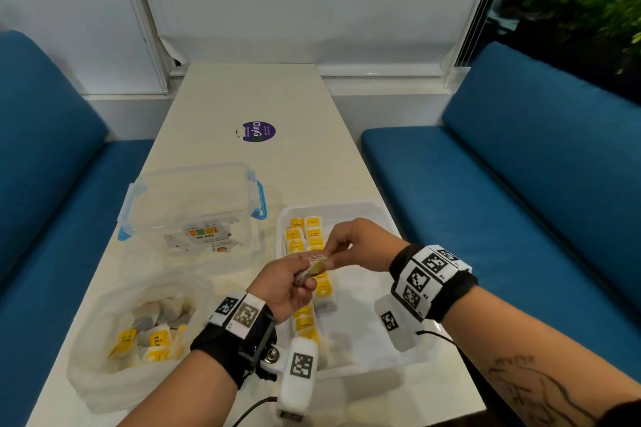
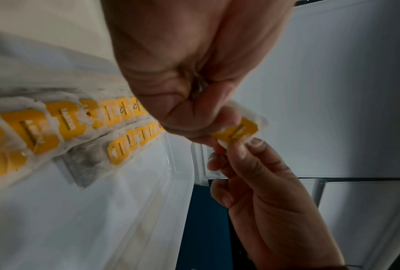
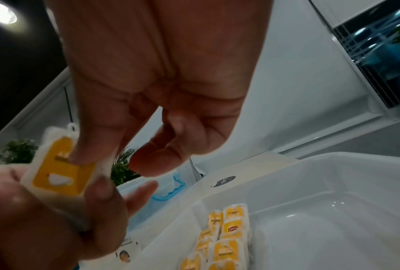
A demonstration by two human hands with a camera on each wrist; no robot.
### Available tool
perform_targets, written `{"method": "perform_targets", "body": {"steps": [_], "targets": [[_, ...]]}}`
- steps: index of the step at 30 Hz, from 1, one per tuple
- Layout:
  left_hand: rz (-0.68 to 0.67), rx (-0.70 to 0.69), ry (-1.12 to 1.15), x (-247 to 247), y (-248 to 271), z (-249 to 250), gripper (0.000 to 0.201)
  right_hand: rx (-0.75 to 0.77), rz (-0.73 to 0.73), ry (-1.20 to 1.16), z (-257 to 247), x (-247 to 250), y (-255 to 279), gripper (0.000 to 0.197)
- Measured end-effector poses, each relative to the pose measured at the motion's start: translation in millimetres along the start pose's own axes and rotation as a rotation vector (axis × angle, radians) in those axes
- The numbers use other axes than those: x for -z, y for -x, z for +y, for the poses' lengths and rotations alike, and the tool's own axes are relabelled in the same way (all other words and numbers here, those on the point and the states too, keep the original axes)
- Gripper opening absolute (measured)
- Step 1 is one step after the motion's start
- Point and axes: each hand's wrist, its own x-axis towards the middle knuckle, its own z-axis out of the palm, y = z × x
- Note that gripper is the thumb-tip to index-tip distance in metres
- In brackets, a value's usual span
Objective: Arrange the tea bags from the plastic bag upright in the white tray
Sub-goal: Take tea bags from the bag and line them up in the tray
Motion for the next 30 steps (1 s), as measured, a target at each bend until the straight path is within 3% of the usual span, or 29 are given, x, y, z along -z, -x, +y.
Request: {"method": "perform_targets", "body": {"steps": [4,7,10,13,16,24,30], "targets": [[0.027,-0.041,-0.112,-5.6,4.2,-2.5,0.02,-0.007,0.011,-0.076,-0.5,2.9,4.3,0.02],[0.132,-0.158,-0.279,1.5,3.4,0.8,0.013,-0.1,0.067,-0.332,1.0,1.1,5.3,0.018],[0.295,-0.321,-0.548,17.4,-0.2,2.6,0.02,-0.241,0.075,-0.336,7.6,-3.7,4.6,0.019],[0.393,-0.355,-0.804,31.7,-2.4,-4.3,0.041,-0.38,-0.093,-0.131,15.4,-16.2,5.2,0.014],[0.353,-0.258,-0.933,39.3,-5.0,-17.4,0.062,-0.453,-0.27,0.013,21.3,-29.9,3.2,0.01],[0.295,-0.259,-0.907,38.2,5.1,-26.0,0.066,-0.547,-0.449,0.162,13.9,-46.7,-20.1,0.007],[0.296,-0.242,-0.876,39.0,6.2,-26.3,0.068,-0.647,-0.521,0.364,18.0,-51.7,-34.5,0.024]]}}
